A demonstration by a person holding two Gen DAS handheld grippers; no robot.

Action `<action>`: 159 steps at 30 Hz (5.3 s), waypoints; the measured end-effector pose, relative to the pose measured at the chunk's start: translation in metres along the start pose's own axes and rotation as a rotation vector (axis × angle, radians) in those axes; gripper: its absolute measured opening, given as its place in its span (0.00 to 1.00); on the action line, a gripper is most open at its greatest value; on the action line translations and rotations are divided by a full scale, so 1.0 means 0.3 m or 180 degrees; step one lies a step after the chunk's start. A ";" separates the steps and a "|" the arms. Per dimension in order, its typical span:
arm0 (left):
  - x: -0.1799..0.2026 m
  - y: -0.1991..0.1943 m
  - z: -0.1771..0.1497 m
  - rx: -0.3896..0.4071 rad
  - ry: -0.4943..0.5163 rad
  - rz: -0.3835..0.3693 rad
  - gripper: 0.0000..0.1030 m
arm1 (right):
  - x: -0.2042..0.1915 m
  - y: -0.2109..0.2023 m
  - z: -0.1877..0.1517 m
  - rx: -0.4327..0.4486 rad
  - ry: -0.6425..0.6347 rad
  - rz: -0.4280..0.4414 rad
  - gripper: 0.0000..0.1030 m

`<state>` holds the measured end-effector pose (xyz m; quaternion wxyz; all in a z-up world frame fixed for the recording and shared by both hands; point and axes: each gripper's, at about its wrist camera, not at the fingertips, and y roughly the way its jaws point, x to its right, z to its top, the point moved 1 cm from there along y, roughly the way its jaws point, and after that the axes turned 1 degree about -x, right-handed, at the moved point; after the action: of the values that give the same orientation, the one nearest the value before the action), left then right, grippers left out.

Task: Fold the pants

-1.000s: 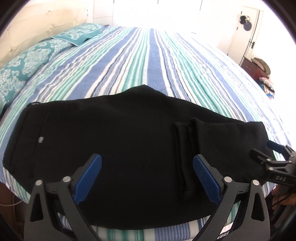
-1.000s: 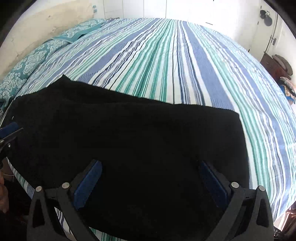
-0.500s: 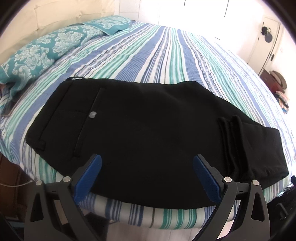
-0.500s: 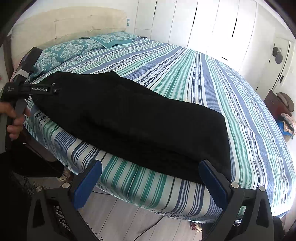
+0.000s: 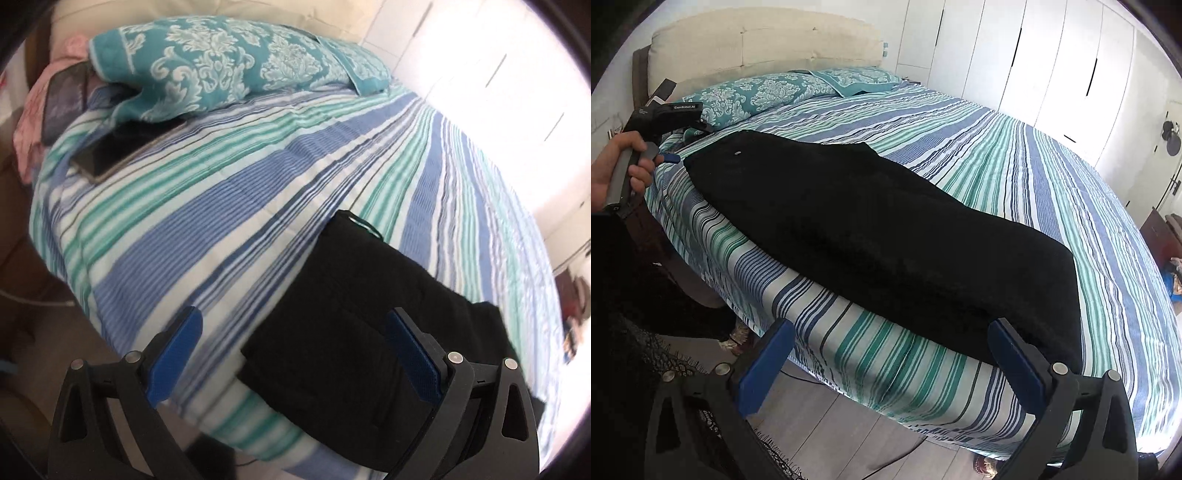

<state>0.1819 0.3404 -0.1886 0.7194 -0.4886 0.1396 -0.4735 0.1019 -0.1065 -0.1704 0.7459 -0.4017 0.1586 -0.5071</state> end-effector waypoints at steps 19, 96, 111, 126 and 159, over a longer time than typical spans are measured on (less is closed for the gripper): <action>0.157 0.064 0.036 -0.0630 0.0886 -0.0397 0.17 | 0.016 0.040 0.003 -0.0089 0.0161 0.0054 1.00; 0.494 -0.185 -0.357 0.0452 0.1122 -0.0536 0.74 | 0.515 -0.001 0.487 -0.0336 0.1850 0.2054 0.18; 0.596 -0.163 -0.425 0.0377 0.1594 -0.0475 0.74 | 0.811 0.136 0.122 -0.0718 0.2229 0.1453 0.18; 0.954 -0.190 -0.619 0.0388 0.2477 -0.0774 0.82 | 0.693 -0.076 0.145 -0.0070 0.0928 0.0582 0.70; 0.961 -0.060 -0.702 -0.0333 0.2412 -0.0421 0.97 | 0.491 0.094 -0.026 -0.0211 0.0714 0.0198 0.69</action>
<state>0.1801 -0.0168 -0.2000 0.5589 -0.3230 0.3877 -0.6581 0.1789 -0.2355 -0.1715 0.7252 -0.3617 0.2702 -0.5199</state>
